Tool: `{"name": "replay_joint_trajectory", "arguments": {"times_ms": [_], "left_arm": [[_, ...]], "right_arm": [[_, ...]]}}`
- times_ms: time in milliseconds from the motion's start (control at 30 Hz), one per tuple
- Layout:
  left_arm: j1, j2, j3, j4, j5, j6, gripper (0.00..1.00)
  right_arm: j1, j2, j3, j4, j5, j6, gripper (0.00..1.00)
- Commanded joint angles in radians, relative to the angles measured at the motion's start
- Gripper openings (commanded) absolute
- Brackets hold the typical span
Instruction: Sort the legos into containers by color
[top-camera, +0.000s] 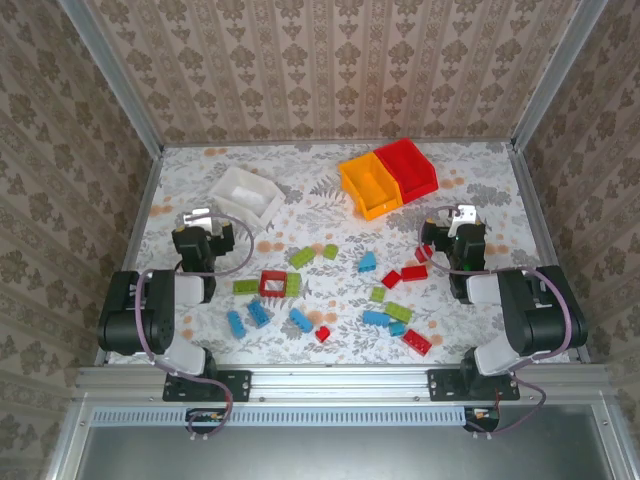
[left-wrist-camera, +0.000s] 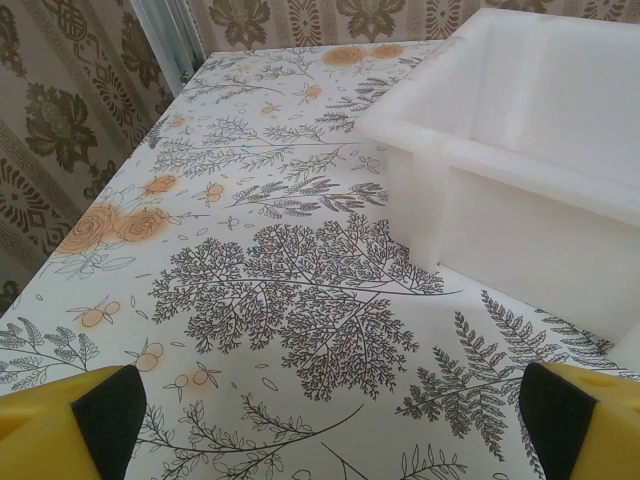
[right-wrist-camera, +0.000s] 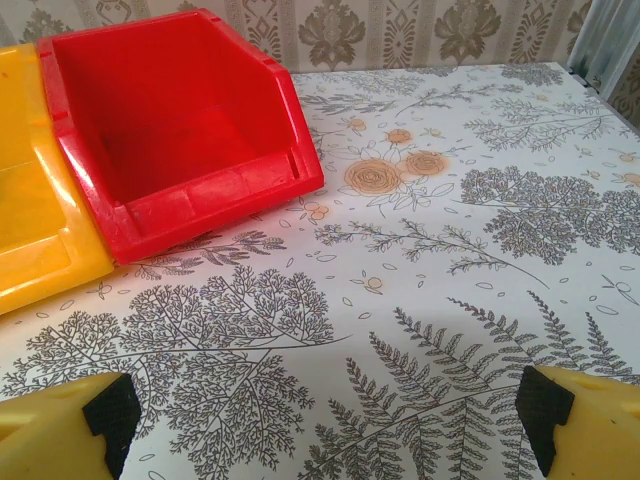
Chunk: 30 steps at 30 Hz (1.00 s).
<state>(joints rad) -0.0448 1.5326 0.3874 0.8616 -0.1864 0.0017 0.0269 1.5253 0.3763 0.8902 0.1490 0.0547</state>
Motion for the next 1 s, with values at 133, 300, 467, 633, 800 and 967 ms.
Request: {"name": "replay_joint_trajectory", "arguments": {"times_ms": [133,300,467,633,800,967], "left_arm": [[0.003,0.002,0.0,0.03,0.01,0.017,1.0],[0.003,0.002,-0.001,0.028,0.01,0.016,1.0],[0.003,0.004,-0.001,0.028,0.01,0.017,1.0],[0.002,0.004,0.001,0.028,0.009,0.015,1.0],[-0.029,-0.068,-0.008,-0.002,-0.083,0.031,1.0],[-0.135,-0.368,0.147,-0.412,-0.224,-0.017,1.0]], "right_arm": [[-0.004,0.006,0.012,0.004,-0.007,-0.001,1.0],[-0.003,0.006,0.012,0.004,-0.006,-0.001,1.0],[-0.004,0.006,0.012,0.005,-0.007,-0.001,1.0],[-0.004,0.006,0.011,0.004,-0.006,-0.001,1.0],[-0.004,-0.076,0.001,-0.029,0.046,0.014,1.0],[0.014,-0.411,0.097,-0.311,0.096,0.025,0.99]]}}
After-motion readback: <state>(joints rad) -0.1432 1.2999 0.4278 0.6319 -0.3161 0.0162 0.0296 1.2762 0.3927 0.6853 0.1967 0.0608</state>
